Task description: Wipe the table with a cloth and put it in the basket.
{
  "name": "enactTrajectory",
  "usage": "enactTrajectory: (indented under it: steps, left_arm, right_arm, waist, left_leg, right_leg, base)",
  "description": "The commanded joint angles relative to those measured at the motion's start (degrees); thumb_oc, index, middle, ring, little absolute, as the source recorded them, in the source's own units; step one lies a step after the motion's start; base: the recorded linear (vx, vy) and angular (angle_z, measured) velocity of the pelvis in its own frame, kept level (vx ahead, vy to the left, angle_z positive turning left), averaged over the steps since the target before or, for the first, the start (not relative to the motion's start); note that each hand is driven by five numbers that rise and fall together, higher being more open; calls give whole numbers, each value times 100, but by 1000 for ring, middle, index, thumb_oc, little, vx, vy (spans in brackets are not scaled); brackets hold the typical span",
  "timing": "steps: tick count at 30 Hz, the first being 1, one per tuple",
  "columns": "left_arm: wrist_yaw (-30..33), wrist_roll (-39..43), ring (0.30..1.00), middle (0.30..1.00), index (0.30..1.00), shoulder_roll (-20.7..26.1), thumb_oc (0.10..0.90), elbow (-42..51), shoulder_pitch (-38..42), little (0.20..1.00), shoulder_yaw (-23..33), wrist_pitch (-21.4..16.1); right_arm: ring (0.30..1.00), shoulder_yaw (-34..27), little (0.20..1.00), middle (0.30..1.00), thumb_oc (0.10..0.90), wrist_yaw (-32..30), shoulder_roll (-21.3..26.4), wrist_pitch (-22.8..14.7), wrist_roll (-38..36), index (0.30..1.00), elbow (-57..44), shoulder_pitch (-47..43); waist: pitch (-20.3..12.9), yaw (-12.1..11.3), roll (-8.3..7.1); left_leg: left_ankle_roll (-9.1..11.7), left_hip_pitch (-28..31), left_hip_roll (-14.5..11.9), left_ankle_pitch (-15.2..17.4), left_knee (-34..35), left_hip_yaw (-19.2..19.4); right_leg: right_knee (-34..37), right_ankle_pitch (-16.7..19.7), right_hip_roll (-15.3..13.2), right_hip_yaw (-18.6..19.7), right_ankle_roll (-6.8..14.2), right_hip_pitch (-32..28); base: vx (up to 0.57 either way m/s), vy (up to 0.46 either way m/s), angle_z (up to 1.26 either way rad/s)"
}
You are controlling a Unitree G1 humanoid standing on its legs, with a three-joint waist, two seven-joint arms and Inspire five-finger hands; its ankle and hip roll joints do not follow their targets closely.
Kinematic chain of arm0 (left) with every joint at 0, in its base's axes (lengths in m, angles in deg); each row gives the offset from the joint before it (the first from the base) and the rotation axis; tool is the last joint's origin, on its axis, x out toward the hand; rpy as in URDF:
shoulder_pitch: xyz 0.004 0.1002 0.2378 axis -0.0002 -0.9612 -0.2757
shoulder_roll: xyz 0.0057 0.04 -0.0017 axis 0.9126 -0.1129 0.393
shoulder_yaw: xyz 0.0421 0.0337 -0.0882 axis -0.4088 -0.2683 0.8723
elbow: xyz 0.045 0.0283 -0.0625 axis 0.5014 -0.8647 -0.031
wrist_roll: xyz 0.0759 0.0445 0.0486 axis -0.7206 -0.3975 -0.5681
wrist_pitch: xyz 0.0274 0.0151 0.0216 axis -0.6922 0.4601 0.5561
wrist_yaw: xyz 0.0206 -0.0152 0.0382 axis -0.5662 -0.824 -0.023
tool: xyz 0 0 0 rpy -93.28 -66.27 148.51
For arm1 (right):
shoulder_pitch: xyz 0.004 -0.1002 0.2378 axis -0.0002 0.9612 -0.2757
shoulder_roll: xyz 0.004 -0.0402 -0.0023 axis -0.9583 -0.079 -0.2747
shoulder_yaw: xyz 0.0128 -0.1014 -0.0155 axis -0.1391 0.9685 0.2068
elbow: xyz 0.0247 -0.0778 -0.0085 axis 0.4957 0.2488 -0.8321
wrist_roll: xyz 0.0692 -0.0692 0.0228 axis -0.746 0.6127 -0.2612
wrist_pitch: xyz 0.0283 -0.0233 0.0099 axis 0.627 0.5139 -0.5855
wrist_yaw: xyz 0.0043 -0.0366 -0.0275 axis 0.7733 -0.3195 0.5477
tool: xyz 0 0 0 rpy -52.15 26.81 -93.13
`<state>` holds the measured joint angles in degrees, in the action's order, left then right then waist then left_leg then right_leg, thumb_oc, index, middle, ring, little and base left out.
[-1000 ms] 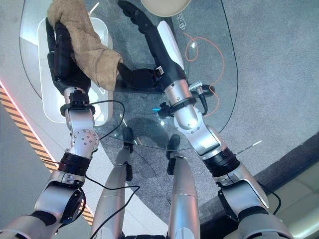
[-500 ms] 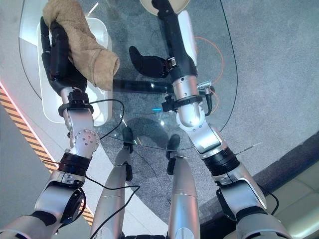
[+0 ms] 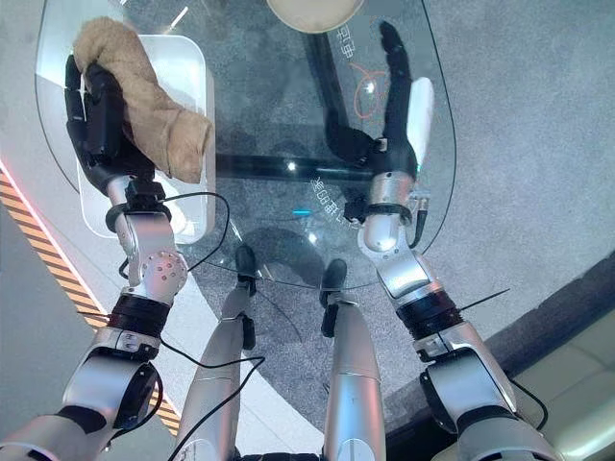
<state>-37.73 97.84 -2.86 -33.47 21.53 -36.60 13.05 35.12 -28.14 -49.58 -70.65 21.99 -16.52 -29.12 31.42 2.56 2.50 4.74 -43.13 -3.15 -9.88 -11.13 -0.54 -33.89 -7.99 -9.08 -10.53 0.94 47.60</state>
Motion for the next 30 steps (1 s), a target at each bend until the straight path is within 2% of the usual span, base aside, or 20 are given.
enactTrajectory:
  steps: [1, 10, 14, 21, 30]
  left_arm:
    - [-4, -556, 300, 300, 300, 746, 100, 214, 958, 200, 215, -968]
    - [231, -434, 300, 300, 300, 1283, 100, -503, 1278, 200, 37, -1051]
    - [336, -376, 300, 300, 300, 1536, 100, -854, 1496, 200, -91, -1033]
    - [717, -671, 300, 300, 300, 1879, 100, -1283, 1764, 200, -276, -829]
    - [1209, -1335, 300, 300, 300, 2153, 100, -1957, 2130, 200, -705, -310]
  right_arm:
    - [900, -322, 900, 900, 800, -764, 431, -568, -265, 900, 37, -373]
    - [900, -266, 900, 900, 800, -1599, 725, -912, -957, 900, 1749, -492]
    - [900, -244, 900, 900, 800, -1741, 812, -939, -1219, 900, 2423, -568]
    - [900, -383, 900, 900, 800, -1648, 814, -1020, -1564, 900, 3399, -484]
    - [900, -468, 900, 900, 800, -1189, 725, -783, -1673, 900, 4704, -281]
  waist:
    - [-162, -109, -157]
    - [-162, -101, -149]
    - [-162, -94, -140]
    - [-162, -86, -131]
    - [-162, -63, -116]
  left_leg:
    - [-83, 94, 191, 1104, -819, 288]
    - [-67, 62, 166, 1133, -841, 281]
    - [-64, 30, 143, 1148, -875, 282]
    - [-68, -1, 102, 1161, -893, 294]
    - [-102, -45, 50, 1178, -956, 323]
  right_leg:
    - [997, 400, 270, 306, 353, -332]
    - [957, 382, 329, 316, 339, -285]
    - [927, 368, 347, 321, 324, -255]
    - [919, 345, 391, 338, 300, -237]
    - [888, 336, 418, 348, 274, -211]
  base:
    - [0, 0, 0]
    - [-2, 1, -1]
    - [0, 0, 0]
    - [0, 0, 0]
    - [0, 0, 0]
